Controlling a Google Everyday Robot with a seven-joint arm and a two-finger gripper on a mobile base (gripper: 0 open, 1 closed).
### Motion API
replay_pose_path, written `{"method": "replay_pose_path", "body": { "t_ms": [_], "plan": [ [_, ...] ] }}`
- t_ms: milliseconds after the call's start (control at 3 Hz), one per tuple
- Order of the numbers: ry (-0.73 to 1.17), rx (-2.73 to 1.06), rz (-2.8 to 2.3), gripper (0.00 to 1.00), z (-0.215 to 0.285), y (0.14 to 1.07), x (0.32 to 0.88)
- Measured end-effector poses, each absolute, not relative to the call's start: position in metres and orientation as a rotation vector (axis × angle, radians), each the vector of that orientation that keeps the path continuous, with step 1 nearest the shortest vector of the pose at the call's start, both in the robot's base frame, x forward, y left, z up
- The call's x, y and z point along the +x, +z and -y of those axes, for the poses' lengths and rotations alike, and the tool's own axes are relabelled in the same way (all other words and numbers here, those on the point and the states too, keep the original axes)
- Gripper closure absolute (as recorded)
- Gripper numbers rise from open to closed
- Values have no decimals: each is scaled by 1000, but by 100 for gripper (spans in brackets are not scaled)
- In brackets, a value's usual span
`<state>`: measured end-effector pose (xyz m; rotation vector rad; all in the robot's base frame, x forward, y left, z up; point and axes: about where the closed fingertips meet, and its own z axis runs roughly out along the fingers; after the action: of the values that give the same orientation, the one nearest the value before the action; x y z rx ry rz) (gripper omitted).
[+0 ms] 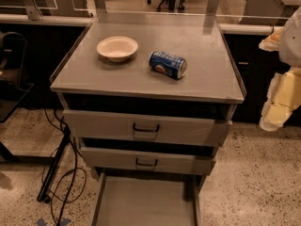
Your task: Place pepsi can into bottom drawer
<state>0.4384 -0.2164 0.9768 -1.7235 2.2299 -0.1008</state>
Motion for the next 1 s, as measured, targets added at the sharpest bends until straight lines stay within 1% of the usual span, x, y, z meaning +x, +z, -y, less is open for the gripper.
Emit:
{"method": "replay_pose_path", "body": {
  "t_ms": [667, 1000],
  "plan": [
    [-149, -1766, -2162, 0, 200, 978, 471],
    [-150, -1753, -2076, 0, 179, 980, 493]
  ]
}}
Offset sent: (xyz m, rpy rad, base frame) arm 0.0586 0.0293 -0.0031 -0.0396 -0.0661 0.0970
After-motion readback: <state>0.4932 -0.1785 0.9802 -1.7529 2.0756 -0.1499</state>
